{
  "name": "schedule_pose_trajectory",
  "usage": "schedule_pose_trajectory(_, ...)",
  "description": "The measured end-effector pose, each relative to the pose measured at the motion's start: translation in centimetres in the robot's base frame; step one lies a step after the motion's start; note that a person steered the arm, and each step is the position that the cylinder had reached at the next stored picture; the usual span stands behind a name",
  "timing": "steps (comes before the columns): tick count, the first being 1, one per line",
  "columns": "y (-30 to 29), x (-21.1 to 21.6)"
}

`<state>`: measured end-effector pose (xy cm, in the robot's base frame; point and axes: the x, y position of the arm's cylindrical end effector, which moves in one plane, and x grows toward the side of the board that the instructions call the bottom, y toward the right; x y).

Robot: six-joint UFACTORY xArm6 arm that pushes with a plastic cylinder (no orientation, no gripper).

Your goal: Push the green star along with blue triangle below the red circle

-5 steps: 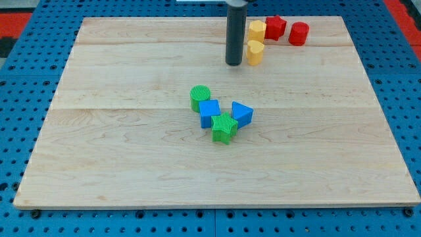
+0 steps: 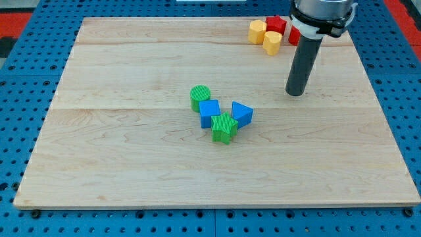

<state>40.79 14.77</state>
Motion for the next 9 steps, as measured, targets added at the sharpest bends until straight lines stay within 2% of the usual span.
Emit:
schedule_pose_trajectory(1,0.1,3.4)
schedule_pose_trajectory(3,-4.7,14.0)
schedule_pose_trajectory(4,-10.9,13.5)
schedule_pose_trajectory(6,-10.4,4.7)
schedule_pose_trajectory(8,-10.4,5.1)
schedule_pose_trajectory(9,-10.6,10.7)
